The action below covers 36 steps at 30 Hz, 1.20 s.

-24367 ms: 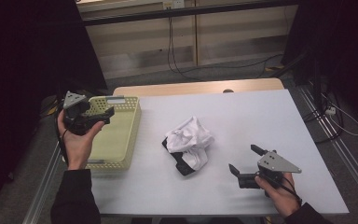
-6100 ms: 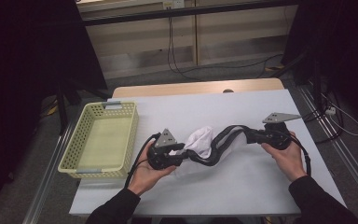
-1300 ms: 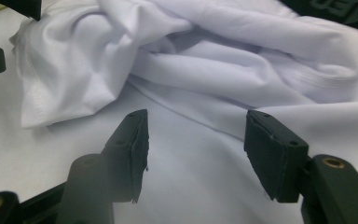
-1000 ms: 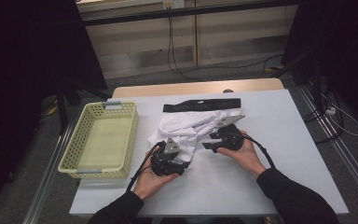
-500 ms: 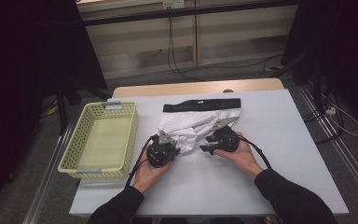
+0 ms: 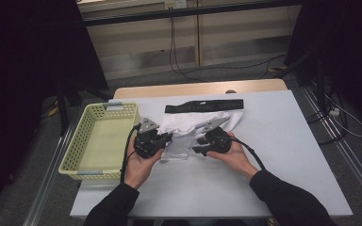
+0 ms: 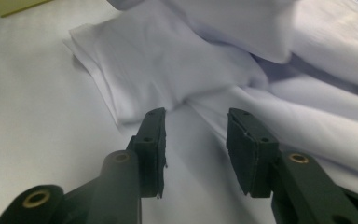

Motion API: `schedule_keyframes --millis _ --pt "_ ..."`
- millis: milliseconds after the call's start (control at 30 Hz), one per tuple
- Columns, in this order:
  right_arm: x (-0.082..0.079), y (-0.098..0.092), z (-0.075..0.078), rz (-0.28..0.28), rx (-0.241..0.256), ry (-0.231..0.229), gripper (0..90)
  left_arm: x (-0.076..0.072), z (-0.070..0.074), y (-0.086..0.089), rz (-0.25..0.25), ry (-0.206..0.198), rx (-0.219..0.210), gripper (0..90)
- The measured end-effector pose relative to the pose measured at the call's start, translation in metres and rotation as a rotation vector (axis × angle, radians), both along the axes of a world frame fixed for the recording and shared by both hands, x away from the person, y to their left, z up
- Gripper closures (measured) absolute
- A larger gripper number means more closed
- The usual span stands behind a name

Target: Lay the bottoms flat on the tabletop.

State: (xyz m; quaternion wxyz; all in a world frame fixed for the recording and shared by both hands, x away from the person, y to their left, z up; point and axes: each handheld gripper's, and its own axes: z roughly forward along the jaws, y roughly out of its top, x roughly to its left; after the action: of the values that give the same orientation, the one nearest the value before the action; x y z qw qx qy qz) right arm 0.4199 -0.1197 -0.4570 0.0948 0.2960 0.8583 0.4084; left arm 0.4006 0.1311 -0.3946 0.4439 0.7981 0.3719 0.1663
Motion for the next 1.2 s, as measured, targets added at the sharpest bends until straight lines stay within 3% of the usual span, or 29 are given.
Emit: schedule_keyframes --millis 100,233,367,567,600,667,833,900,1200 --pt "0.003 0.010 -0.001 -0.005 -0.040 -0.019 62.7 0.002 0.000 0.004 0.015 0.000 -0.005 86.8" --pt "0.011 0.014 -0.009 -0.022 -0.080 -0.023 60.8 0.003 0.001 0.007 0.023 0.004 -0.011 86.7" --pt "0.016 0.016 -0.009 -0.028 -0.085 -0.029 60.8 0.003 0.000 0.006 0.022 0.007 -0.005 86.7" --pt "0.022 0.003 -0.010 -0.068 -0.064 -0.018 86.7 0.002 -0.002 0.004 0.020 0.008 0.002 86.6" --pt "0.022 0.001 -0.010 -0.080 -0.066 -0.011 89.0 0.002 -0.003 0.005 0.017 0.018 -0.013 86.6" --pt "0.021 -0.004 -0.009 -0.090 -0.061 -0.006 90.0 0.003 -0.004 0.006 0.013 0.039 -0.037 86.6" --pt "0.016 -0.014 -0.006 -0.097 -0.022 0.009 90.0 0.005 -0.005 0.007 0.020 0.037 -0.030 86.6" --pt "0.012 -0.019 -0.002 -0.090 -0.005 0.012 90.0 0.005 -0.005 0.009 0.021 0.058 -0.053 86.6" --pt "-0.013 -0.059 0.009 -0.115 0.031 0.020 90.0 0.006 -0.010 0.009 0.036 0.058 -0.042 86.6"
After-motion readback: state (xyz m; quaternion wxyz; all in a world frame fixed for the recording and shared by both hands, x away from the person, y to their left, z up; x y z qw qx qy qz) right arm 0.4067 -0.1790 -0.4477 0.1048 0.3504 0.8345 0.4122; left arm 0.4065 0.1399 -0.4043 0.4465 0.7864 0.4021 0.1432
